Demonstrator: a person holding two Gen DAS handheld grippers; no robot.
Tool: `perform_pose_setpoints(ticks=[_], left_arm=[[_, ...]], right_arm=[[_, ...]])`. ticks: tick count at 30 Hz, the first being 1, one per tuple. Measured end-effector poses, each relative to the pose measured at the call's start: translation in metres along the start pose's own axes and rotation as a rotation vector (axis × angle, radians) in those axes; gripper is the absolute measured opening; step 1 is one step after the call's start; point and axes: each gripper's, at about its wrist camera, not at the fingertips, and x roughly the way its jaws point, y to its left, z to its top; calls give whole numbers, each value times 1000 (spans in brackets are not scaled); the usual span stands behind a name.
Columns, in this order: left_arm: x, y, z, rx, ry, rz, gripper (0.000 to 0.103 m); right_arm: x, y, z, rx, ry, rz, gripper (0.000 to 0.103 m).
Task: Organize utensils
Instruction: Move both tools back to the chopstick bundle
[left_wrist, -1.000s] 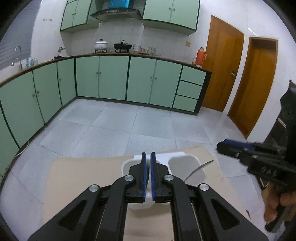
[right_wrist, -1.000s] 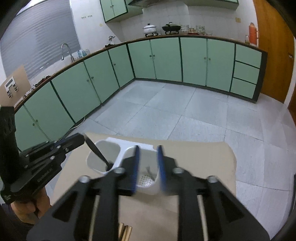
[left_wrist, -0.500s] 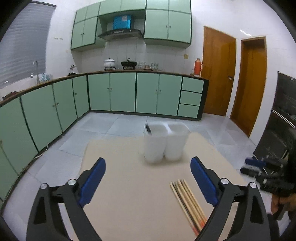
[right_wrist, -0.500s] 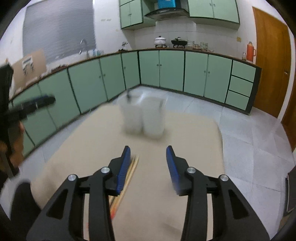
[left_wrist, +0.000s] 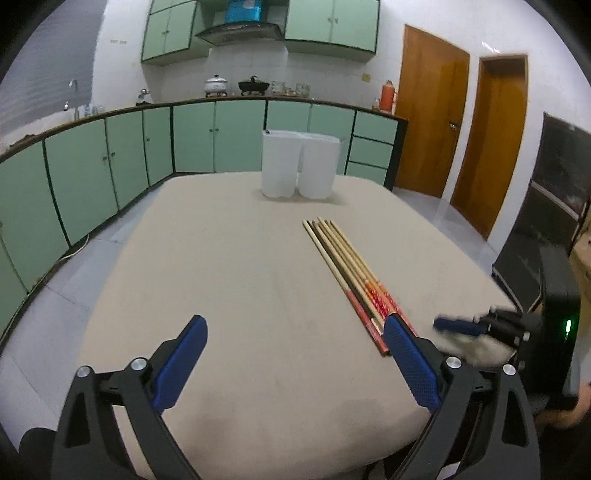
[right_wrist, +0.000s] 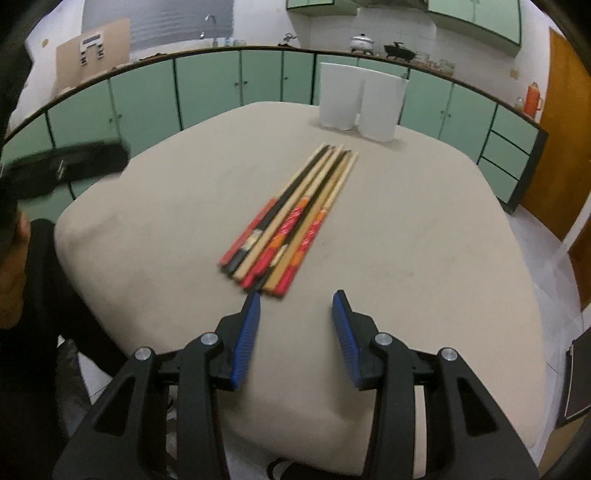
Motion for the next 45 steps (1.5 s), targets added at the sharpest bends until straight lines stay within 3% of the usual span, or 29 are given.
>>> perform_pose_setpoints(ticks=[6,12,20,23,26,28,30,33,38,40,43,45], left_arm=[[27,-23,-9,71,75,-21,94],[55,-46,-19,146,127,-2,94],[62,-33,-19,123,136,48,94],[58,-27,-19,83,144,31,93],[57,-31,-21,112,140,33,92],[56,-34,-21,130,133,30,84],[55,-36,-19,141,126,18,69],[54,-38,-18,151,123,-1,57],[53,-35,-16,144,127,-18,54],[53,-34,-15,140,126,-14,48],[53,-30,-14,109,120,-12,32],[55,-29,-13,88,111,-11,16]], right_arm=[[-1,-35,2,70,-5,-25,45],[-8,-40,-4,65,-13,-12,49],[-7,-45,-5,95,-12,-2,50],[-6,-42,-3,84,-15,3,51],[-2,-37,-1,71,-14,13,50],[3,-34,0,61,-8,14,48],[8,-34,2,63,-5,20,38],[11,-31,5,60,-15,5,28],[10,-32,5,81,-20,-3,21],[8,-35,3,92,-21,-29,15],[8,-41,1,134,-22,-41,11],[7,-41,0,145,-25,-51,9]])
